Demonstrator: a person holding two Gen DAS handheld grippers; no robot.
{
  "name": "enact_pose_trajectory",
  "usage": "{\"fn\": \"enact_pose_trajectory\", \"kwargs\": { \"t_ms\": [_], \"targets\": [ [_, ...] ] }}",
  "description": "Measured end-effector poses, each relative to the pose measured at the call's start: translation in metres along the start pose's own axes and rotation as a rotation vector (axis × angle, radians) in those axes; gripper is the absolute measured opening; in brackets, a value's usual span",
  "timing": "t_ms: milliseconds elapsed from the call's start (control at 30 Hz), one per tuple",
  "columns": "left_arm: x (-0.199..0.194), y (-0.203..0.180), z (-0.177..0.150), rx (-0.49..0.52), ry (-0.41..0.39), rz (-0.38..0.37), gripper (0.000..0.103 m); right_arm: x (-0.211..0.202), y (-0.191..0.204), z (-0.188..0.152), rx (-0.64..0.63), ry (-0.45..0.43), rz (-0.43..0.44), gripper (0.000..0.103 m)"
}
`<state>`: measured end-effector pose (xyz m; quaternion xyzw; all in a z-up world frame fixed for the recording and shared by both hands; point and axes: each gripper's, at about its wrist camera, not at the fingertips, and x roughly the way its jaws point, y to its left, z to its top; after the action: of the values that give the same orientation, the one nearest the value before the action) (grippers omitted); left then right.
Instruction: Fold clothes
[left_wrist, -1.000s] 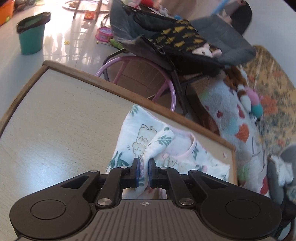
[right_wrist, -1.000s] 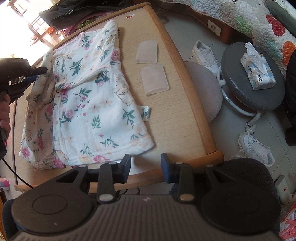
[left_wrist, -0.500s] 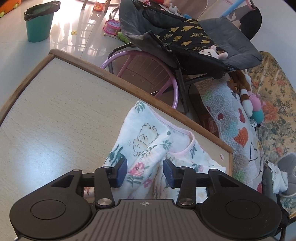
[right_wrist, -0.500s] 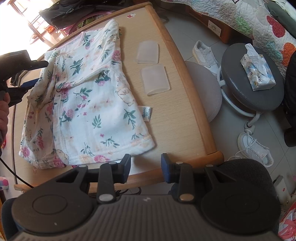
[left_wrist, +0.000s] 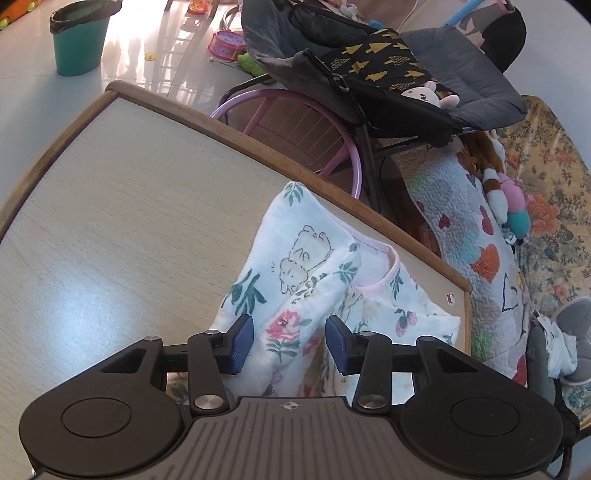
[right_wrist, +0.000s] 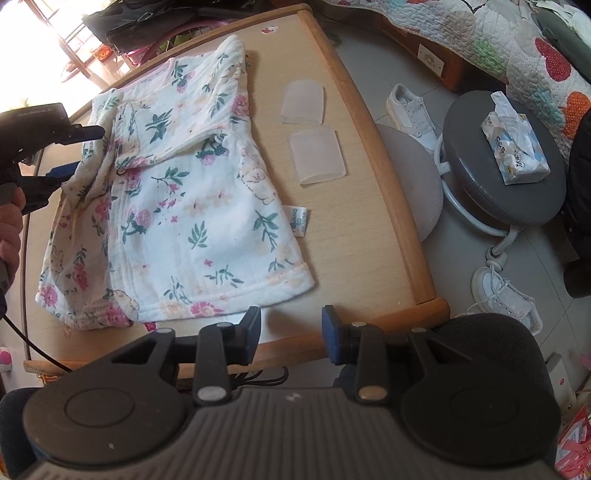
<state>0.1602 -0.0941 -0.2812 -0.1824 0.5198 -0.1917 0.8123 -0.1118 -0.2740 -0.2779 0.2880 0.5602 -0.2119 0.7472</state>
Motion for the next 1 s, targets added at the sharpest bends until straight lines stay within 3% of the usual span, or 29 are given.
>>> {"fn": "enact_pose_trajectory", "kwargs": {
  "t_ms": [167, 300, 567, 700, 1000],
  "targets": [
    [-0.024, 0.003, 0.006, -0.053, -0.012, -0.053, 0.045, -0.007, -0.001, 0.003, 0.002, -0.021, 0.003, 0.035],
    [-0.047, 0.015, 0.001, -0.061, 0.019, -0.051, 0.046, -0.012, -0.001, 0.005, -0.011, -0.044, 0.004, 0.035],
    [-0.097, 0.068, -0.046, -0.073, 0.062, -0.048, 0.046, -0.023, 0.003, 0.003, -0.074, -0.107, 0.019, 0.035],
    [-0.116, 0.089, -0.073, -0.029, 0.068, -0.032, 0.046, -0.024, 0.006, 0.0, -0.109, -0.128, 0.011, 0.035],
    [-0.129, 0.126, -0.112, -0.078, 0.077, -0.067, 0.046, -0.012, 0.014, 0.0, -0.156, -0.098, -0.014, 0.035]
  ]
}}
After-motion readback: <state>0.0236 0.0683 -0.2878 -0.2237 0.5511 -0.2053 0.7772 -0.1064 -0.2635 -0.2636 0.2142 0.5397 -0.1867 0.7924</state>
